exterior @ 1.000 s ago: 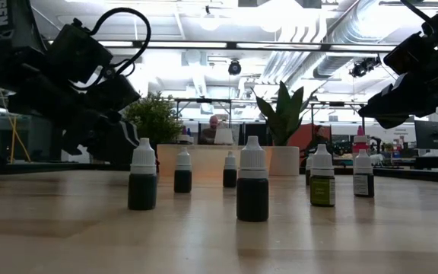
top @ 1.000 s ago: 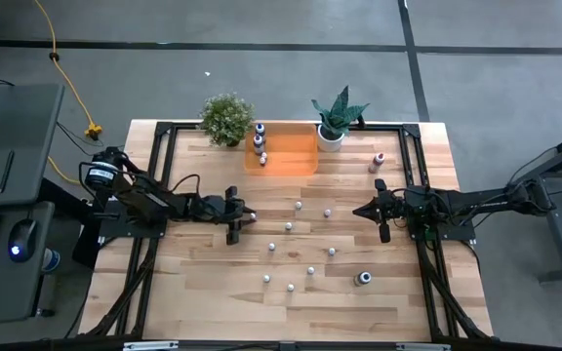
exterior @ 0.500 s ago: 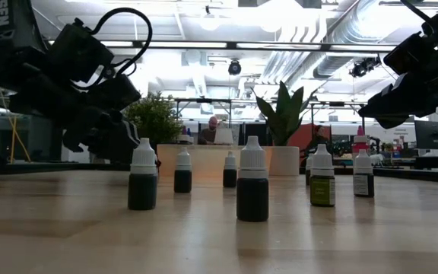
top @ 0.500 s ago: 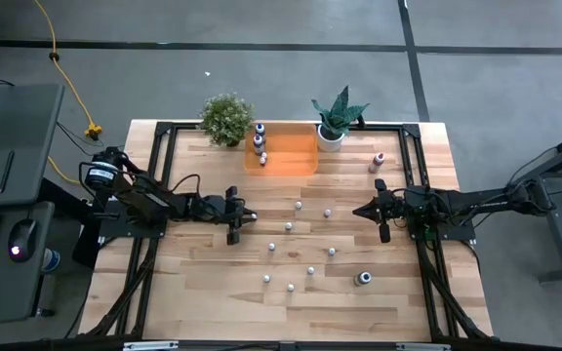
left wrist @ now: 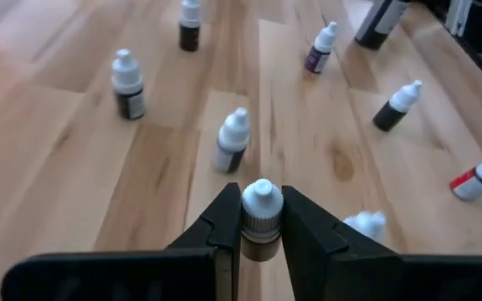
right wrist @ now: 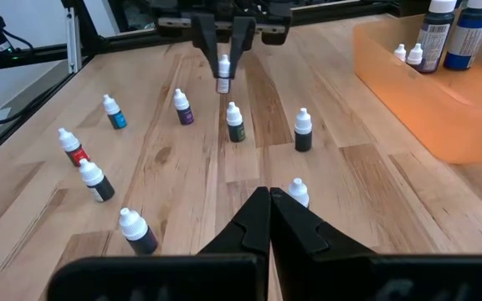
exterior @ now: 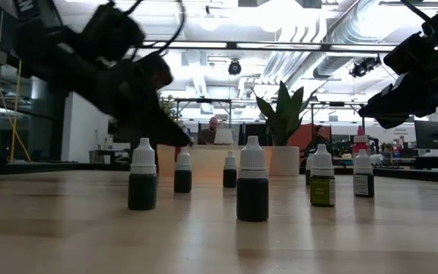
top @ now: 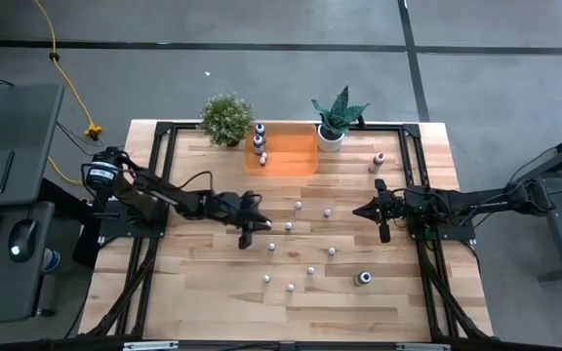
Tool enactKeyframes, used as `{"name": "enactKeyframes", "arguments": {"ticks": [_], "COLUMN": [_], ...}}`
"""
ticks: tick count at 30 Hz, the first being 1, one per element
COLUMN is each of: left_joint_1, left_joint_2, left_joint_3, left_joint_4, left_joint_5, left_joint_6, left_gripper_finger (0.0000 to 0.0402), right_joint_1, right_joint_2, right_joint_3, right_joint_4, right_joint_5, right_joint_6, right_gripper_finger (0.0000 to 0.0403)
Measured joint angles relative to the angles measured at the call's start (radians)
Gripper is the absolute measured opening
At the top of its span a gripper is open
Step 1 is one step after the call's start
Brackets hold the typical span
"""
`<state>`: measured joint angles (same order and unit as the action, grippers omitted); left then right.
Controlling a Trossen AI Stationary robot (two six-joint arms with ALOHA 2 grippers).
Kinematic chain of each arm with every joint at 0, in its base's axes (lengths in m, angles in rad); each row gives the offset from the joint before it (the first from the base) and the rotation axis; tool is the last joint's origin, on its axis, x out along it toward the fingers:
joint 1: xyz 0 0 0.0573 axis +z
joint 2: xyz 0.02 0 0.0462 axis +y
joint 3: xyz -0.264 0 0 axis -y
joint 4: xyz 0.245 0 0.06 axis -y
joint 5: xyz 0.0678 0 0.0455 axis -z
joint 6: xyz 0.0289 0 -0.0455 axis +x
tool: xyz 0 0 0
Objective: Pick & Place food coloring
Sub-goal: Put the top small red bottle into the bin
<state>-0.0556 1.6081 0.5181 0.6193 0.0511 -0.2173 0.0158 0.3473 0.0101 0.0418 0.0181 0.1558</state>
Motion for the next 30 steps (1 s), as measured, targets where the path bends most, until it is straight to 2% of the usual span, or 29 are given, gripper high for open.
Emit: {"name": "enactKeyframes", "arguments": {"ticks": [4,7,12,17,20,24,27,30], "left_joint_1": [0.011,0.012,0.011,0.012,0.014,0.040,0.067,0.101], "left_joint_2": [0.000,0.000,0.000,0.000,0.000,0.000,0.016,0.066], "left_joint_3": [0.123,0.225,0.406,0.533,0.592,0.652,0.685,0.732], "left_joint_4": [-0.200,-0.366,-0.660,-0.805,-0.855,-0.957,-0.987,-1.026], "left_joint_5": [0.023,0.012,-0.123,-0.304,-0.485,-0.719,-0.791,-0.786], "left_joint_6": [0.014,0.088,0.167,0.170,0.043,-0.248,-0.396,-0.460], "left_gripper_finger": [0.0051,0.0051,0.0051,0.0051,0.0051,0.0050,0.0050,0.0050], "right_joint_1": [0.000,0.000,0.000,0.000,0.000,0.000,0.000,0.000], "right_joint_2": [0.000,0.000,0.000,0.000,0.000,0.000,0.000,0.000], "right_joint_3": [0.000,0.000,0.000,0.000,0.000,0.000,0.000,0.000], "right_joint_4": [0.000,0.000,0.000,0.000,0.000,0.000,0.000,0.000], "right_joint_5": [0.000,0.000,0.000,0.000,0.000,0.000,0.000,0.000], "right_joint_6": [0.000,0.000,0.000,0.000,0.000,0.000,0.000,0.000], "right_gripper_finger": [0.0000,0.0000,0.0000,0.0000,0.0000,0.0000,0.0000,0.0000]}}
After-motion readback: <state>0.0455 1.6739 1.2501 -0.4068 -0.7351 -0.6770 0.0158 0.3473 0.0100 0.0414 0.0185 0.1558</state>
